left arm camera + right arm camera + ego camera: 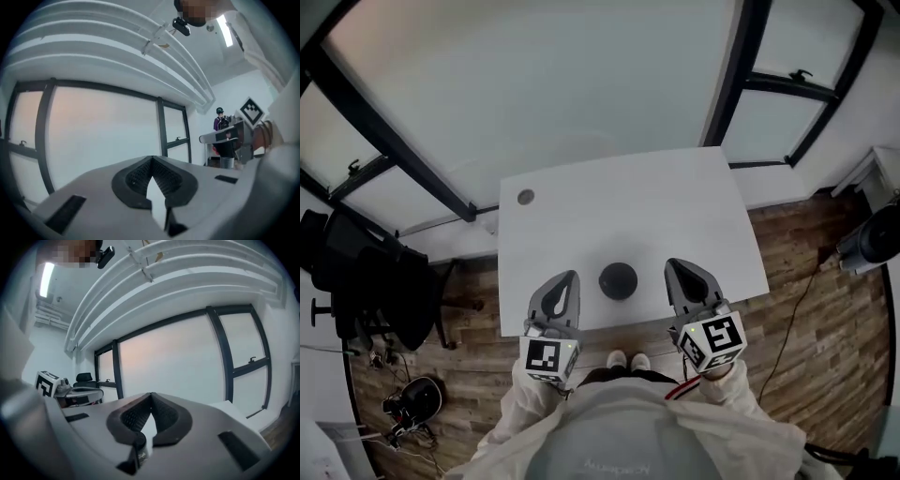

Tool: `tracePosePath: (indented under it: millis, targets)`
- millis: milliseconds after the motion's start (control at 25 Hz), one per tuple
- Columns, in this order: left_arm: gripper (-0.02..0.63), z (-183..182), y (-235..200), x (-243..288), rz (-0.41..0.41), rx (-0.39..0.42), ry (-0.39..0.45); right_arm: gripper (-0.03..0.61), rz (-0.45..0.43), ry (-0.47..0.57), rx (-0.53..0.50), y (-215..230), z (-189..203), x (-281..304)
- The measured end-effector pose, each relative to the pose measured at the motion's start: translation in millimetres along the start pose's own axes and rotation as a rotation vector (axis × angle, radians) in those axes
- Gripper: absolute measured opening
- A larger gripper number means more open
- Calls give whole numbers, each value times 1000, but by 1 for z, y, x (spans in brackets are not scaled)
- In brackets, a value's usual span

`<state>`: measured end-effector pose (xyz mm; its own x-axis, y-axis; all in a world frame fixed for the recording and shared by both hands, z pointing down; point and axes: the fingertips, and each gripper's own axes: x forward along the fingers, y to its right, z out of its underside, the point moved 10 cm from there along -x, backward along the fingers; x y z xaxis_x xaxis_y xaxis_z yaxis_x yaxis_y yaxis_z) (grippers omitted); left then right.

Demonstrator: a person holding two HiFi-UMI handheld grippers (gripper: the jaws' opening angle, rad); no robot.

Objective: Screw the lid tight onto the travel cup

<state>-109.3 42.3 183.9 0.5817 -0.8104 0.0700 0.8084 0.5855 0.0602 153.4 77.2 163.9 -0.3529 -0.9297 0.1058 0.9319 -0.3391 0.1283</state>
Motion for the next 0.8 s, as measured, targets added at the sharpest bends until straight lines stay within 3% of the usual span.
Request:
tracePosePath:
  millis: [80,240,800]
  targets:
    - [8,-6,4,-1,-30,14,-14,22,9,10,9,-2,-2,-6]
    - [8,-16,6,-7,-56,-36,-4,21,20,3,20,-5,-4,-13]
    - [8,-21,0,-7,-70,-12,-6,21,4,-7,6,-16,-5,-7]
